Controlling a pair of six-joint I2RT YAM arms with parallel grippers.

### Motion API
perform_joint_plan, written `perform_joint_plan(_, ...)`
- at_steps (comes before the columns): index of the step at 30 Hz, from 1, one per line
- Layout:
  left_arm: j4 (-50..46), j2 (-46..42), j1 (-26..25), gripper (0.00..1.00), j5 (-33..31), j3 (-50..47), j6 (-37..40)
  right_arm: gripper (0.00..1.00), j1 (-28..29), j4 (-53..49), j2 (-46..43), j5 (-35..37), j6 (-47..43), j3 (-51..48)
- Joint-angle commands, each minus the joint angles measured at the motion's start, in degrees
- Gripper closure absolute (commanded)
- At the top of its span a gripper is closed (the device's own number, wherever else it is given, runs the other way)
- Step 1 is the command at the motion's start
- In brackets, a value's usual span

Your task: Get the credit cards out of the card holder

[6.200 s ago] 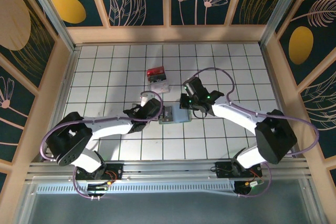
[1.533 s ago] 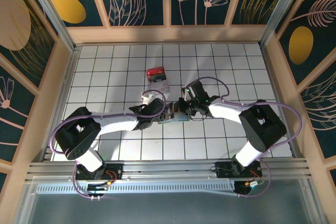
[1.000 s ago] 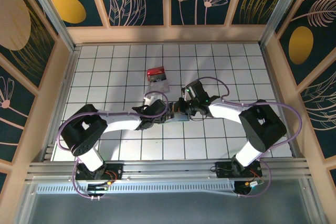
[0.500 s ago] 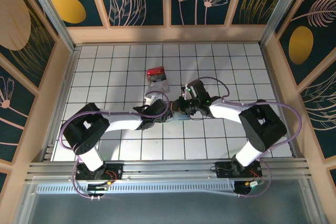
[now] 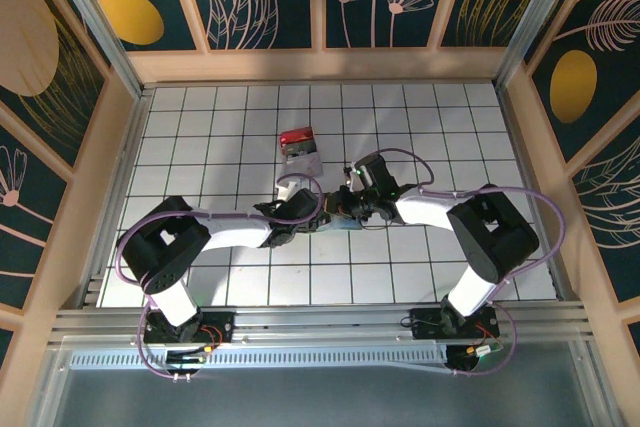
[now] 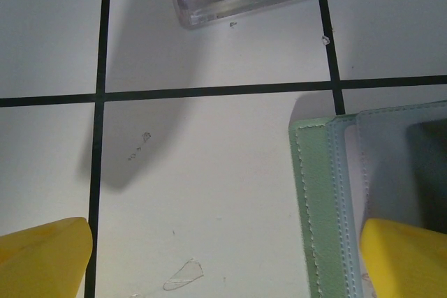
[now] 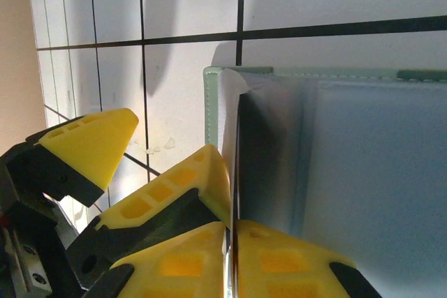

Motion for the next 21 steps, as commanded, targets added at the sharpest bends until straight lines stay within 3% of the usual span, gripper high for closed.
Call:
perform_joint_plan(1, -3.94, 2.58, -0.29, 0.01, 2.32, -2.13, 0.24, 0.92, 0.55, -0.89, -0.55, 1.31, -0.64, 0.19)
perform_joint_plan(8, -4.20, 1.35, -0.26, 0.01, 1.39, -3.73, -1.09, 0.95, -0.09, -6.44, -3.87, 7.10, -3.03, -0.12)
perform_joint_plan(21, -5.95, -1.03, -0.25, 0.01, -0.42, -4.05, -1.76, 0.98, -2.24, -10.00, -9.52, 10.64, -5.85, -1.38)
